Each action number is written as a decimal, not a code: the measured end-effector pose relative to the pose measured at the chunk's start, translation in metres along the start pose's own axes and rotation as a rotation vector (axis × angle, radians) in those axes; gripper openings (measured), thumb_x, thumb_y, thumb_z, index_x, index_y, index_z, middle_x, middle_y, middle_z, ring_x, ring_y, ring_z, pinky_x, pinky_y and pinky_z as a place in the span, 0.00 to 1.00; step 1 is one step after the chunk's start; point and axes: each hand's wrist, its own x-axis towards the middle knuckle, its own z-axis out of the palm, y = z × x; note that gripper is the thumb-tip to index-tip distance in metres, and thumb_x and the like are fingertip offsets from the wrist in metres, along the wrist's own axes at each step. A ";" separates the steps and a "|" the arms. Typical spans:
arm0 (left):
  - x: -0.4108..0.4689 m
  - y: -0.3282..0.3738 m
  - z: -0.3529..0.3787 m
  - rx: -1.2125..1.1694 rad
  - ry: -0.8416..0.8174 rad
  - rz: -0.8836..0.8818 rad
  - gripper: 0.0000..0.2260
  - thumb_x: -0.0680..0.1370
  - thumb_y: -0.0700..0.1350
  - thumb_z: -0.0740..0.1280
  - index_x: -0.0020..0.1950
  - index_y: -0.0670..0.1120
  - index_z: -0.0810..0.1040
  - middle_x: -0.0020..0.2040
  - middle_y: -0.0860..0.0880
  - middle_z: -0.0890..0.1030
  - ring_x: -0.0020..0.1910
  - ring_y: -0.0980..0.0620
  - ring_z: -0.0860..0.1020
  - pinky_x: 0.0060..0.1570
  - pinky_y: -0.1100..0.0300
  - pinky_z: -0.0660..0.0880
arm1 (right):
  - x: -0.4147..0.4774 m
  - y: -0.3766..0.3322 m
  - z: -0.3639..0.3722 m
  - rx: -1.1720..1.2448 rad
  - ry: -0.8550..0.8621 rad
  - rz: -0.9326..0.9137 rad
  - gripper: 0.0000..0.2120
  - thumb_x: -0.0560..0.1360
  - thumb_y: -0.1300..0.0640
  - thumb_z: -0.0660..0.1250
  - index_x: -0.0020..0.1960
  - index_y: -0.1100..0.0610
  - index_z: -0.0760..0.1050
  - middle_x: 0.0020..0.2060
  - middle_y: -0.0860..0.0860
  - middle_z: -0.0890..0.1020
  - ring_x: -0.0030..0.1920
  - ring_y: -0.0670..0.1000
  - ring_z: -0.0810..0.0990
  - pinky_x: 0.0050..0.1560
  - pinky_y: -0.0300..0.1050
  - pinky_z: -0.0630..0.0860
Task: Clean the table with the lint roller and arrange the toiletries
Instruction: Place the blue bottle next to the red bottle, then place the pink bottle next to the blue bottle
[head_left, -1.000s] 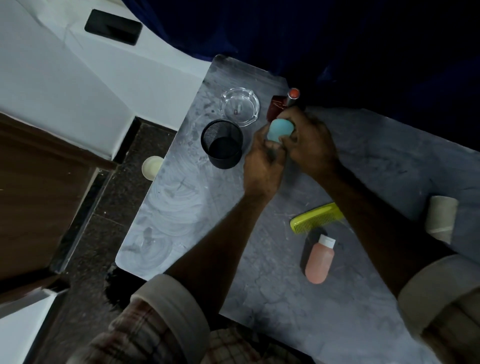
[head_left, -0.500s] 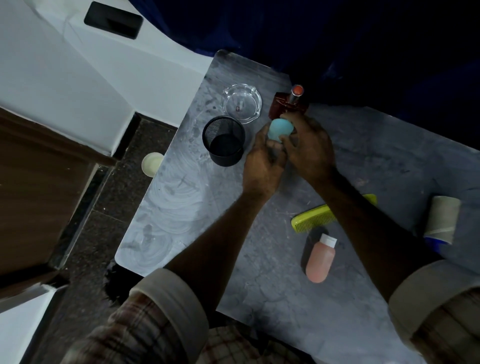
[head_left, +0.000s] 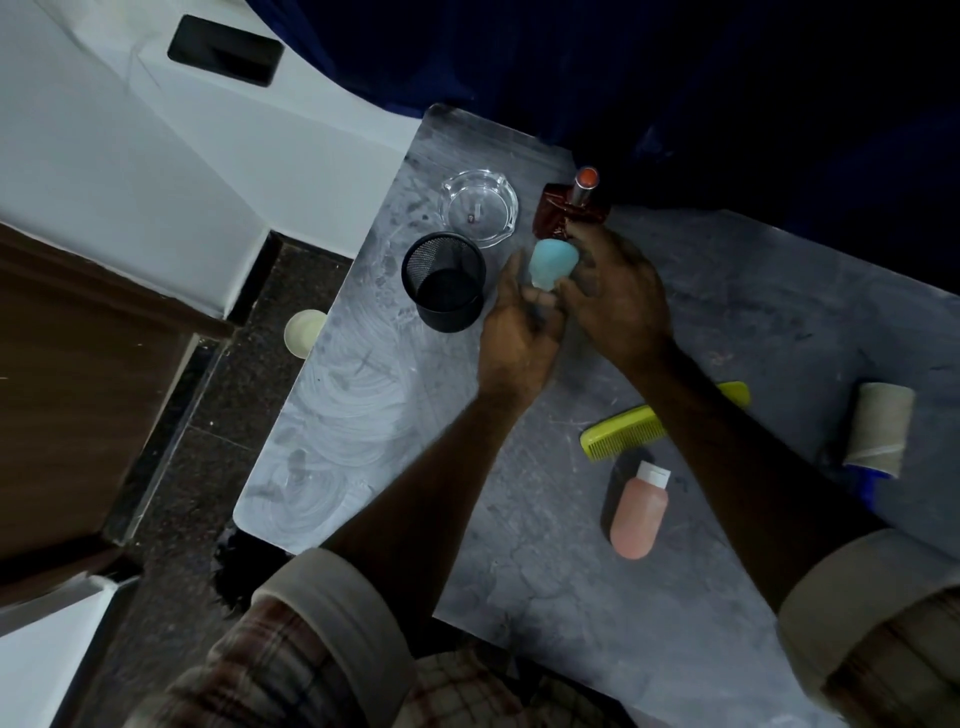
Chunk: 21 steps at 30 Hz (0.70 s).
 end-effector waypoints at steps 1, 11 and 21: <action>-0.004 0.000 -0.001 0.011 0.003 0.000 0.35 0.83 0.50 0.70 0.87 0.45 0.60 0.66 0.39 0.85 0.63 0.42 0.86 0.62 0.39 0.84 | -0.005 0.001 -0.005 0.013 0.012 -0.002 0.29 0.75 0.55 0.71 0.75 0.54 0.70 0.67 0.55 0.79 0.68 0.57 0.77 0.66 0.54 0.77; -0.116 -0.020 -0.003 0.149 -0.144 0.028 0.09 0.83 0.42 0.70 0.62 0.52 0.84 0.48 0.52 0.87 0.44 0.52 0.86 0.46 0.50 0.85 | -0.161 0.050 -0.034 0.216 0.210 0.313 0.17 0.73 0.53 0.70 0.61 0.51 0.75 0.49 0.45 0.86 0.48 0.49 0.86 0.49 0.53 0.84; -0.162 -0.023 0.022 0.462 -0.417 -0.055 0.21 0.73 0.65 0.67 0.51 0.50 0.87 0.45 0.51 0.89 0.46 0.47 0.87 0.48 0.50 0.84 | -0.236 0.081 -0.017 0.160 0.082 0.563 0.11 0.71 0.54 0.76 0.52 0.53 0.79 0.46 0.53 0.86 0.48 0.58 0.86 0.48 0.55 0.82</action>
